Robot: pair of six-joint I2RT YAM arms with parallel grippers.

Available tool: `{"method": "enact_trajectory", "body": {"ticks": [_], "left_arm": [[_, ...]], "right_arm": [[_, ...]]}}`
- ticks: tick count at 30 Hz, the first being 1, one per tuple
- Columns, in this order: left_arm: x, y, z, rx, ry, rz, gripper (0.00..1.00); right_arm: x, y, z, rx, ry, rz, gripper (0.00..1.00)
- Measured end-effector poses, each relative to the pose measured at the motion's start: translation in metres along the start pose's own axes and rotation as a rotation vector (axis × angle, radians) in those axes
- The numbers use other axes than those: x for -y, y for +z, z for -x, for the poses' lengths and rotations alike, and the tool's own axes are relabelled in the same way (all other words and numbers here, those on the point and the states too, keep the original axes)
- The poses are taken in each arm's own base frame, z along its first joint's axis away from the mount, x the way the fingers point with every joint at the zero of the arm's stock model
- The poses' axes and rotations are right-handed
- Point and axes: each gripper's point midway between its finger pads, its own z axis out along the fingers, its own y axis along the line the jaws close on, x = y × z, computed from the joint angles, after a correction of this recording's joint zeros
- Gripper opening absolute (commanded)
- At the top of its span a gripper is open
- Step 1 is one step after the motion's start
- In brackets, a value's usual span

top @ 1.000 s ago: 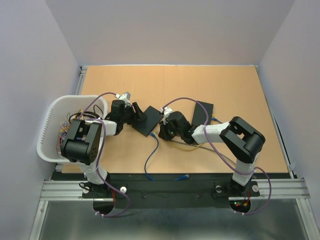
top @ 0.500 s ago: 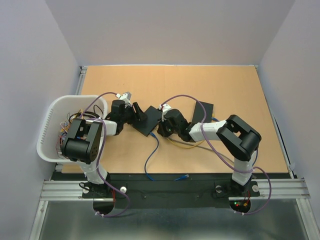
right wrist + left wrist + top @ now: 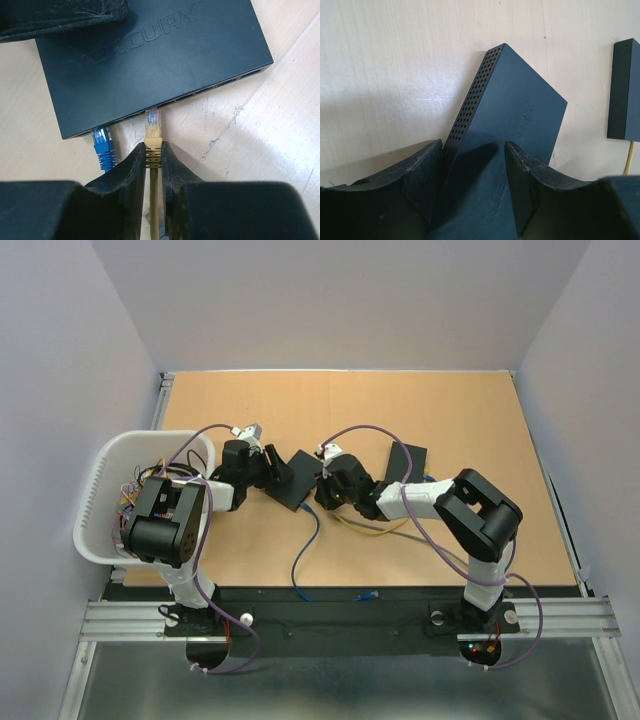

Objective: Insert the plug into the switch port

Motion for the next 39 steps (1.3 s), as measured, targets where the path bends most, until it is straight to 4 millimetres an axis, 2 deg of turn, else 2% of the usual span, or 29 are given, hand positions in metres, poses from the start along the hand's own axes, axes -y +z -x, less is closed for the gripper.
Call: {"method": "enact_trajectory", "body": {"ticks": [17,28,39], "left_arm": [[0.001,0.002,0.0,0.005,0.005,-0.011,0.62],[0.004,0.007,0.001,0.005,0.048,-0.045,0.62],[0.005,0.016,0.005,0.008,0.09,-0.053,0.62]], "right_arm": [[-0.001,0.001,0.0,-0.005,0.006,0.004,0.0],[-0.003,0.002,-0.001,-0.001,-0.166,0.015,0.01],[-0.005,0.01,0.002,0.025,-0.265,0.008,0.0]]}}
